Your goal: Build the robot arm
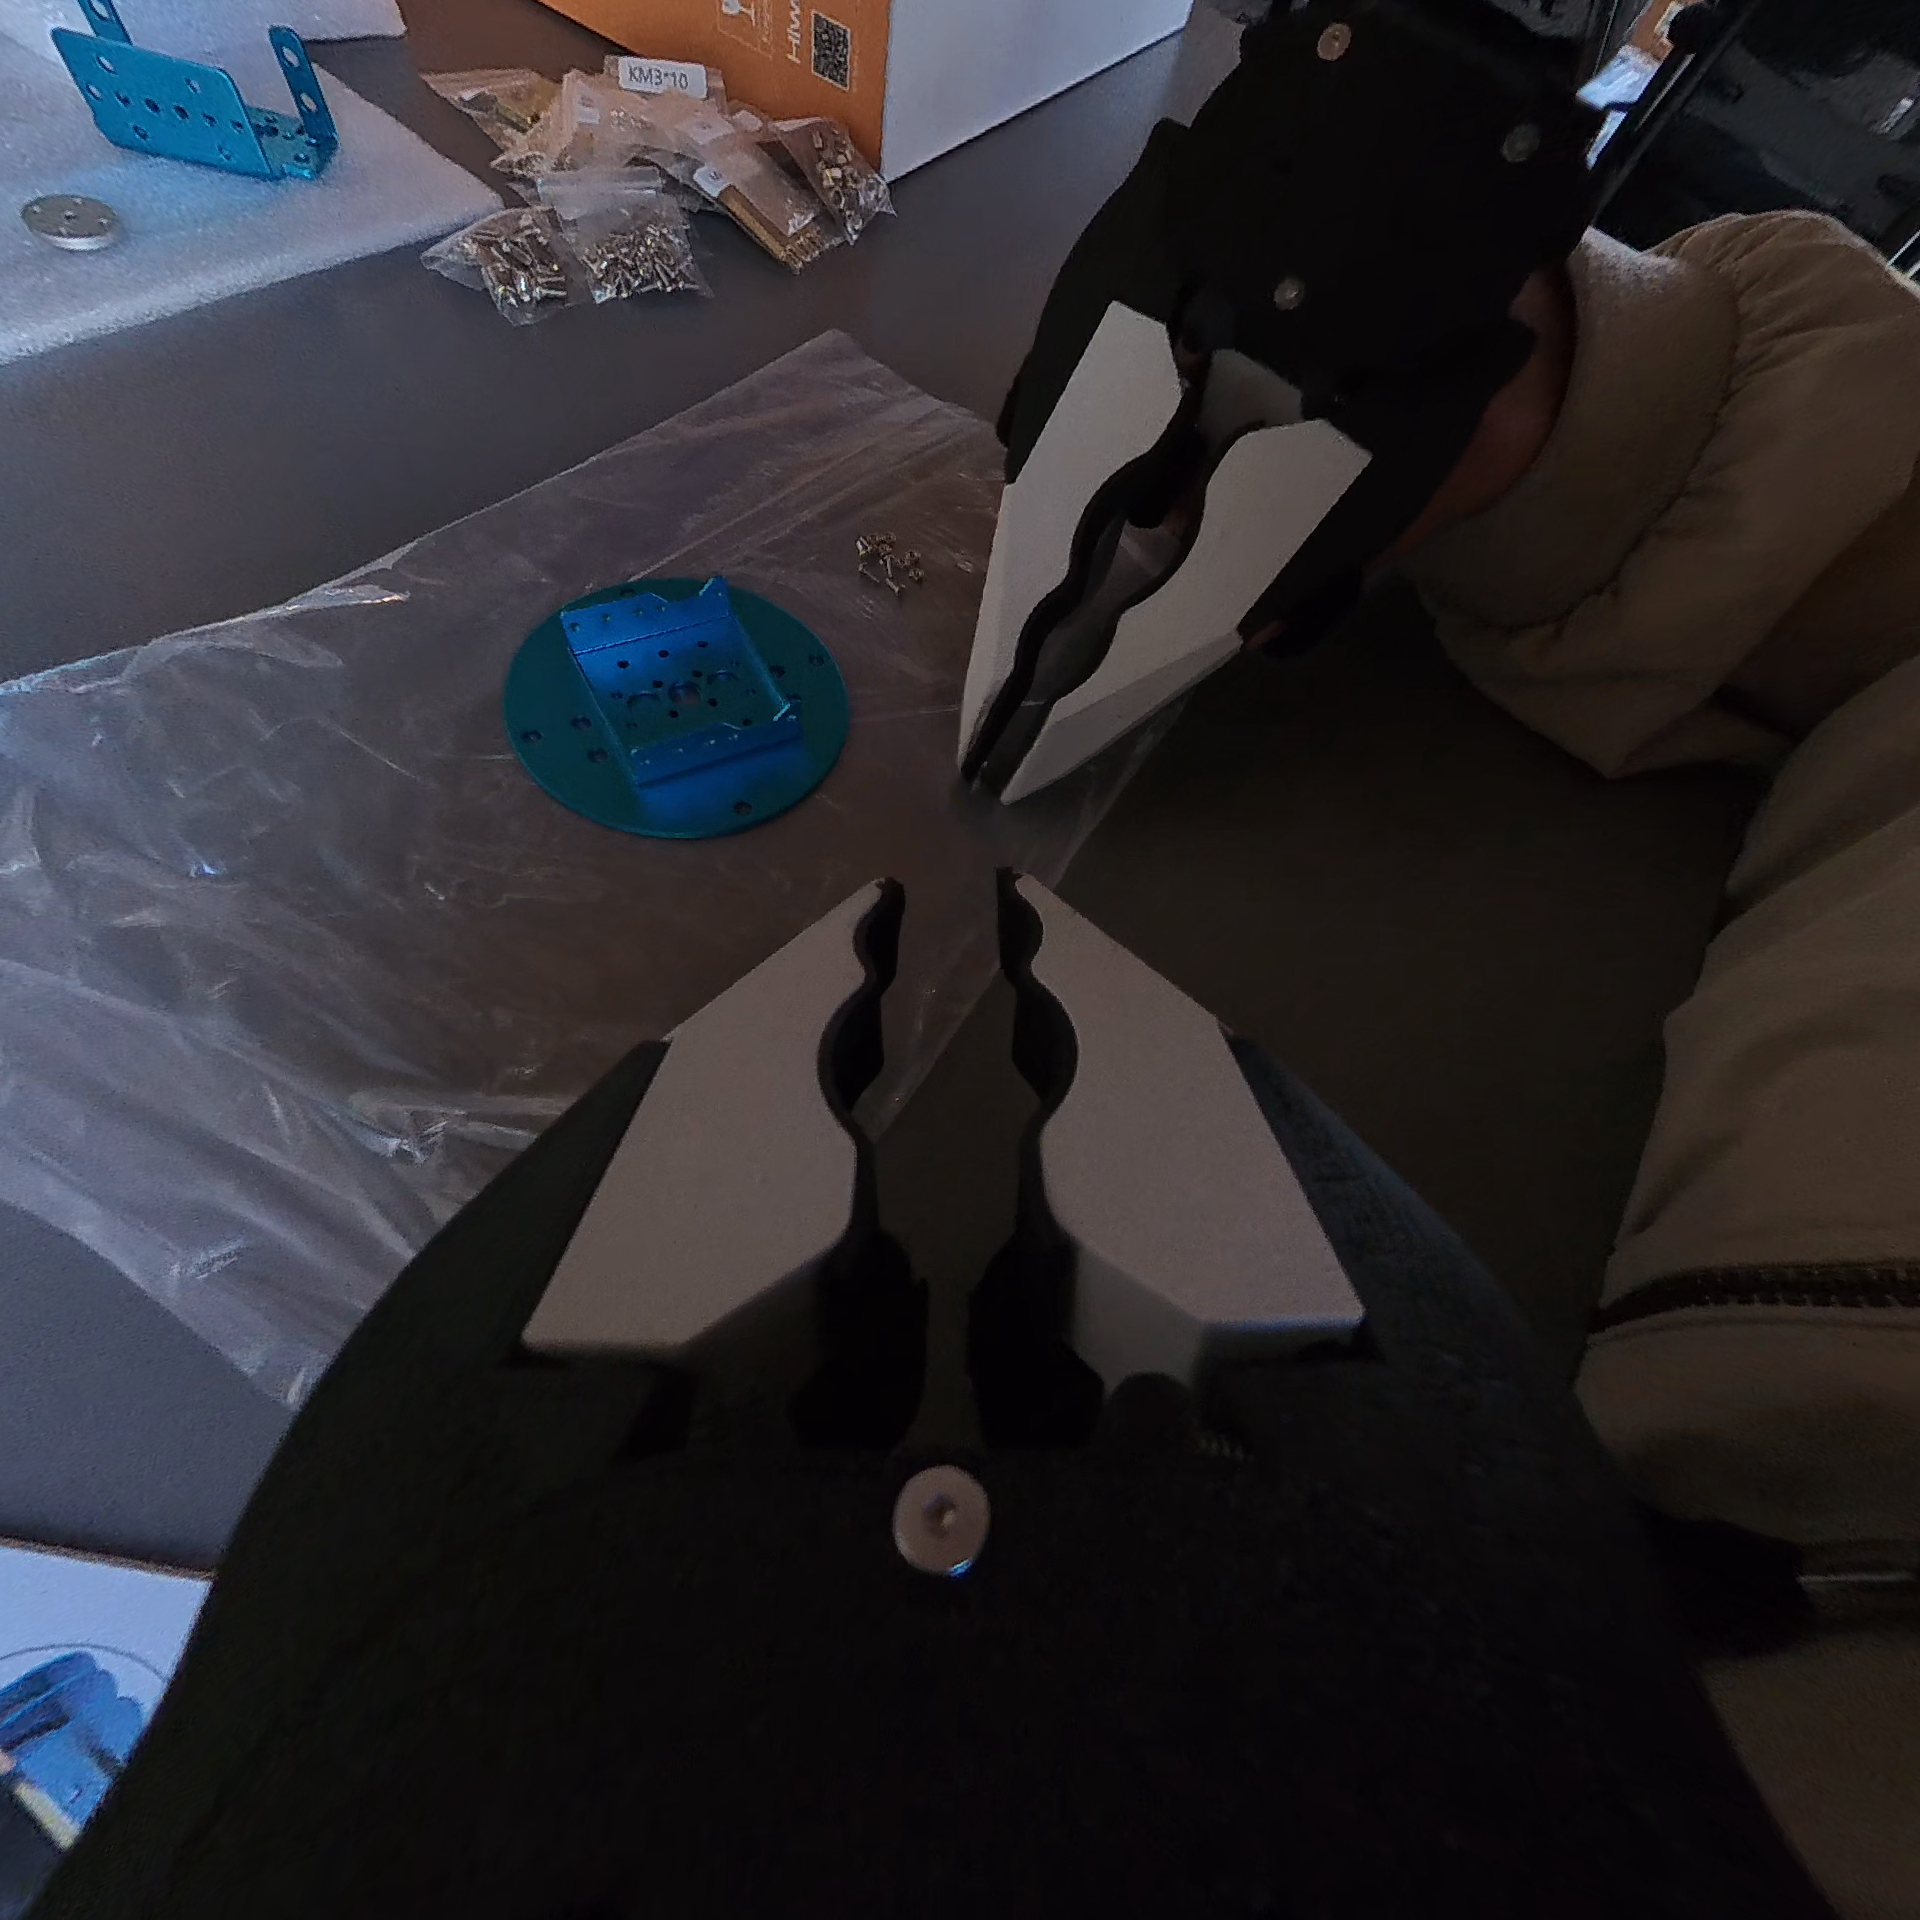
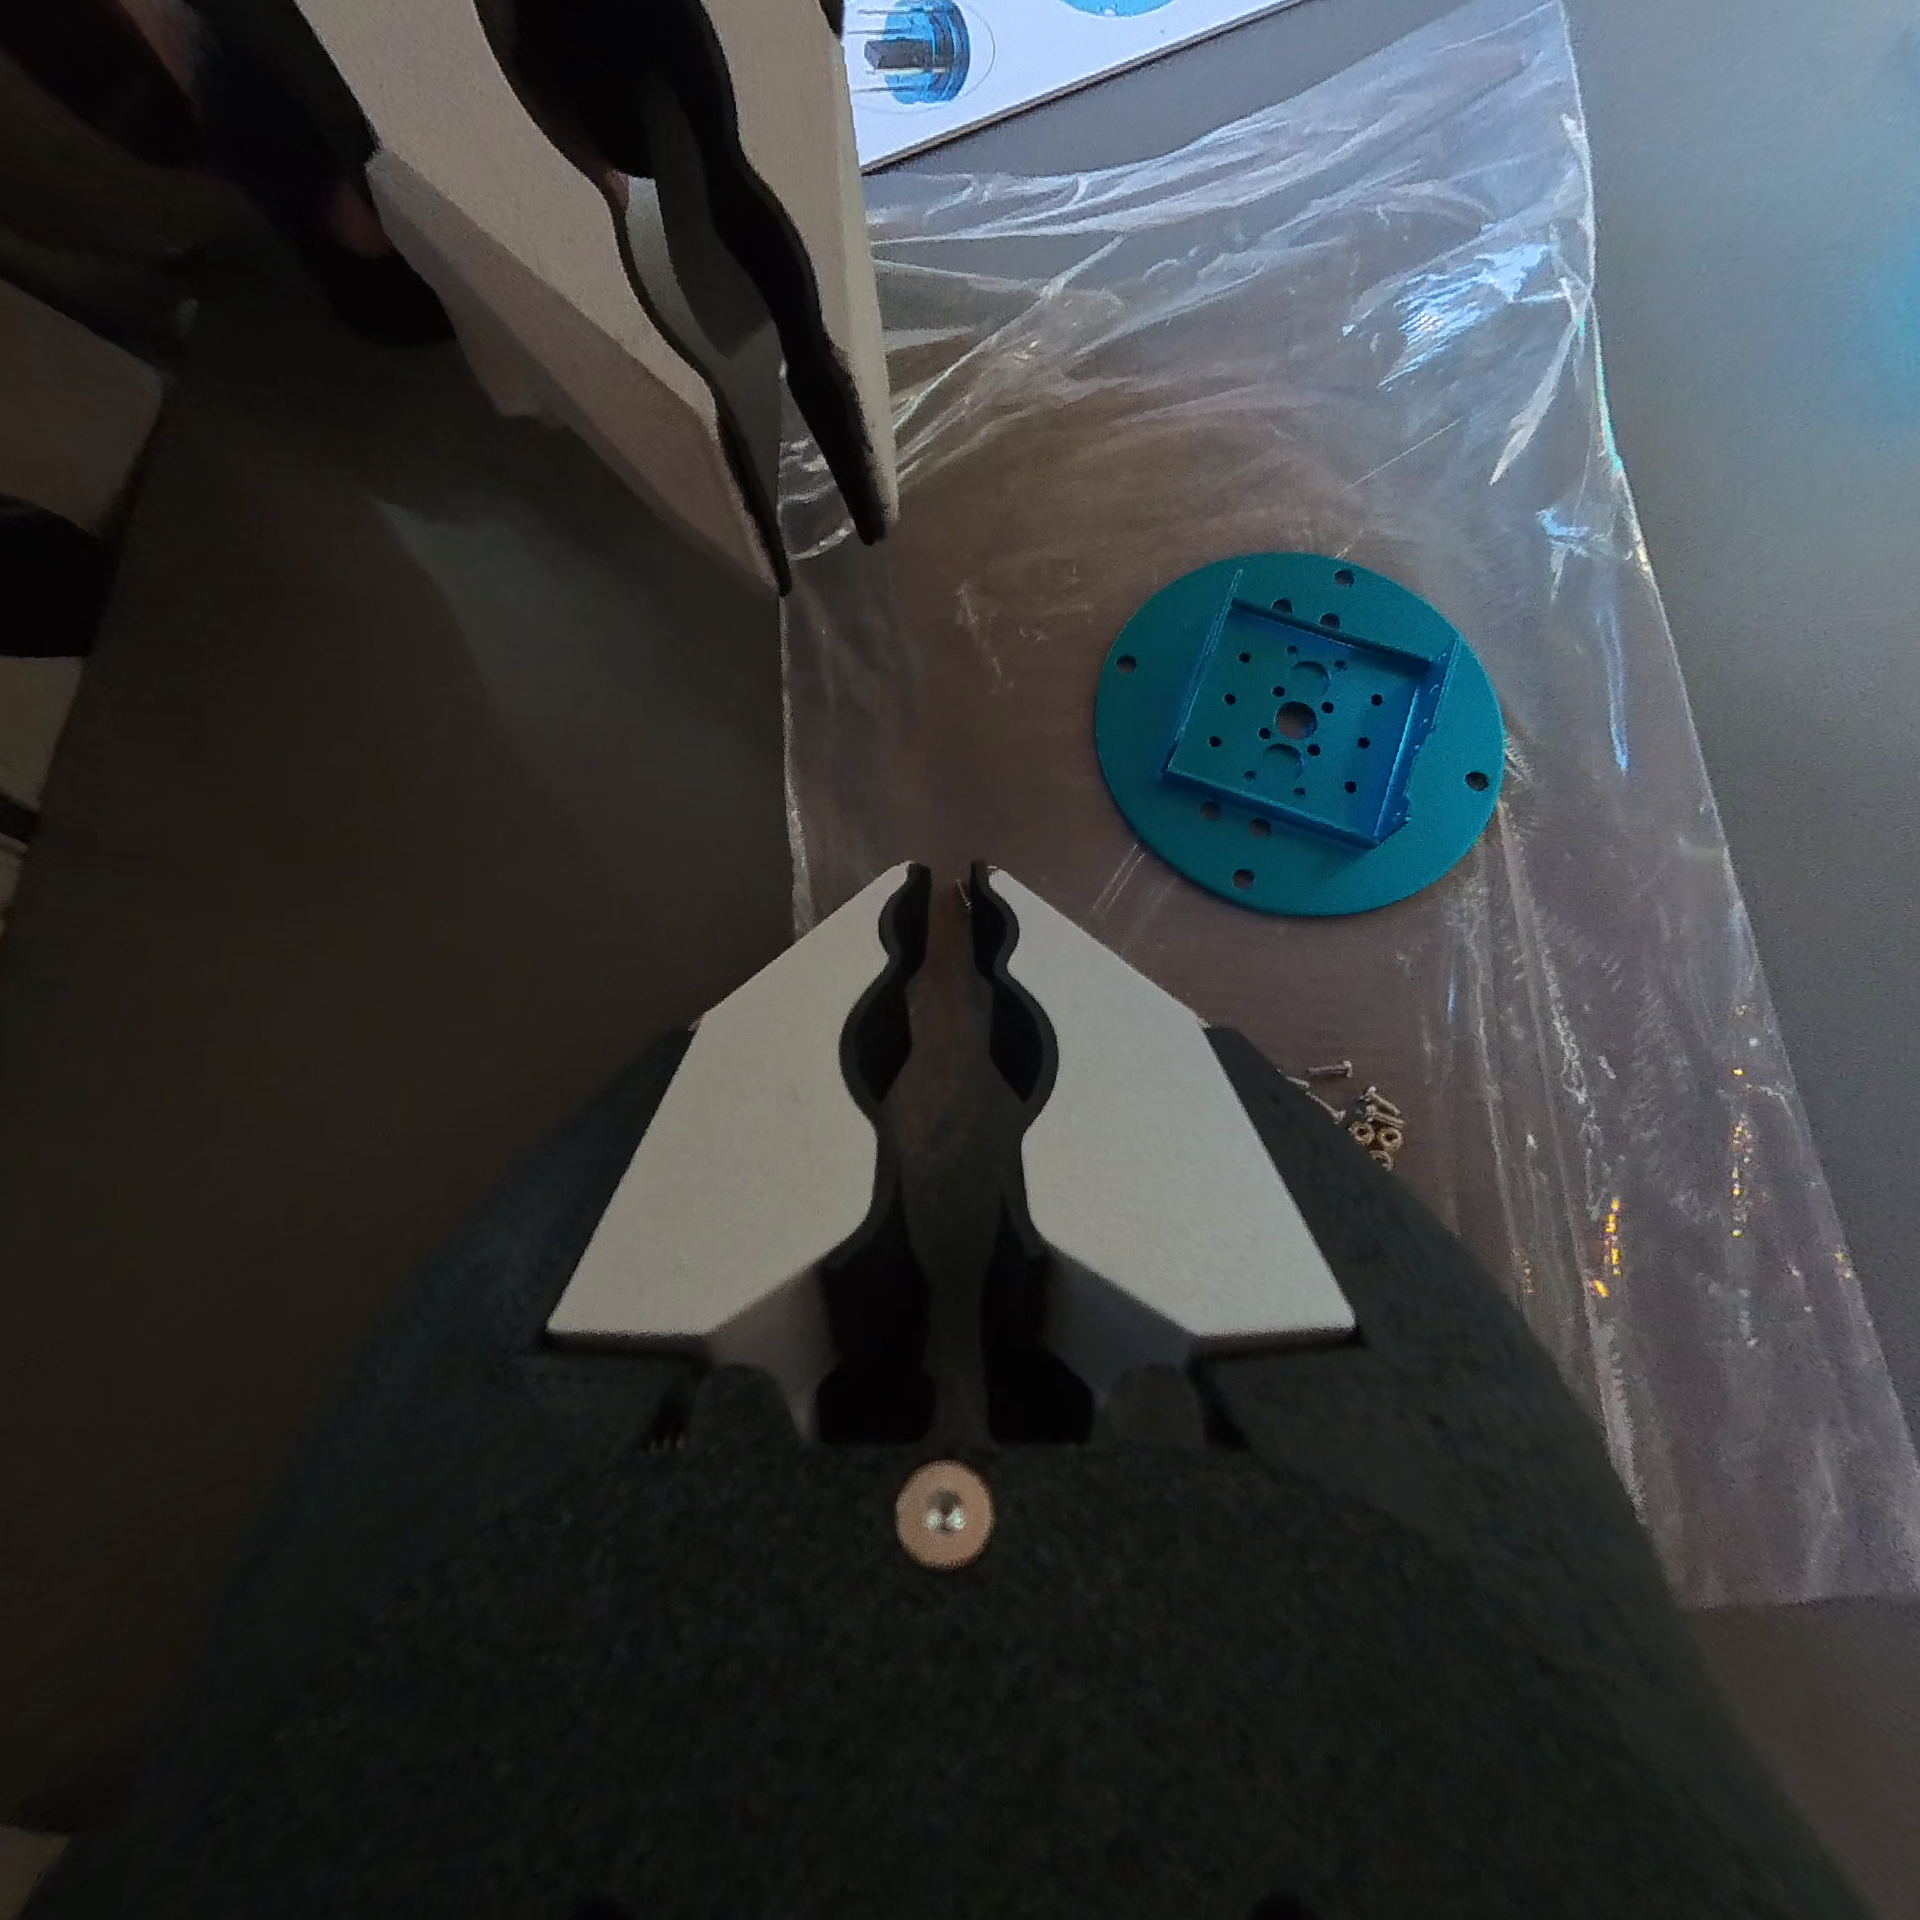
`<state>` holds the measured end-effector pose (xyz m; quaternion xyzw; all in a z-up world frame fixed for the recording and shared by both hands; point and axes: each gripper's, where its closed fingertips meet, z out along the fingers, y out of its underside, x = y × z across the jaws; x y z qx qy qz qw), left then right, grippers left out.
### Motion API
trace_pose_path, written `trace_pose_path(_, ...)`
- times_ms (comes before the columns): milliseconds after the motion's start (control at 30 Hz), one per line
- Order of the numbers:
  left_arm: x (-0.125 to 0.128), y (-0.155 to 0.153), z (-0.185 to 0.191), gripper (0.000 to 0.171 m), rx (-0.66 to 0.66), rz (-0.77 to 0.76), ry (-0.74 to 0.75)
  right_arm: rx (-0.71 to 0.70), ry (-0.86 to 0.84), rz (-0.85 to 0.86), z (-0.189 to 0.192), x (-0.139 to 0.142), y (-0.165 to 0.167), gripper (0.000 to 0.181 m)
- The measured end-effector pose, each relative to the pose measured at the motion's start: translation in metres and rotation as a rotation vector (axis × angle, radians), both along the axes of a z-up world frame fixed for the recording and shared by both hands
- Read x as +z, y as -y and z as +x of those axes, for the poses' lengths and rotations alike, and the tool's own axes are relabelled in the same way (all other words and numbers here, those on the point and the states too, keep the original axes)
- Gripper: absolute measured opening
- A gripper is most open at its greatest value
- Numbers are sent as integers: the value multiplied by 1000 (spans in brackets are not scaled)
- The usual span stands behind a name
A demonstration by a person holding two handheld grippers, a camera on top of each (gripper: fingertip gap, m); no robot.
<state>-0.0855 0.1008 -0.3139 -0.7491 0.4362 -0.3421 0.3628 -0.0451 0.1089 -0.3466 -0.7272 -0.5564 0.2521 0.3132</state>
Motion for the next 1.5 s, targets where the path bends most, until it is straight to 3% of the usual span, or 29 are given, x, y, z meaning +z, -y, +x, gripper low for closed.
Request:
trace_pose_path(733, -17, -2, 4, 18, -17, -13, -90, 5, 18, 79, 11, -1, -4, 2)
trace_pose_path(833, -9, -2, 10, 18, -63, 104, -101, 4, -51, 49, 7, 9, -2, 1)
trace_pose_path(1000, 9, -14, 15, 17, -73, 548, -235, -18, -308, -188, -8, 43, 0, 1)
trace_pose_path(1133, 14, -12, 19, 13, -123, 809, -338, -37, -377, -254, -15, 50, -2, 1)
trace_pose_path(1500, 14, -5, 31, 2, -155, 879, -339, -15, -392, -271, -20, 51, 3, 1)
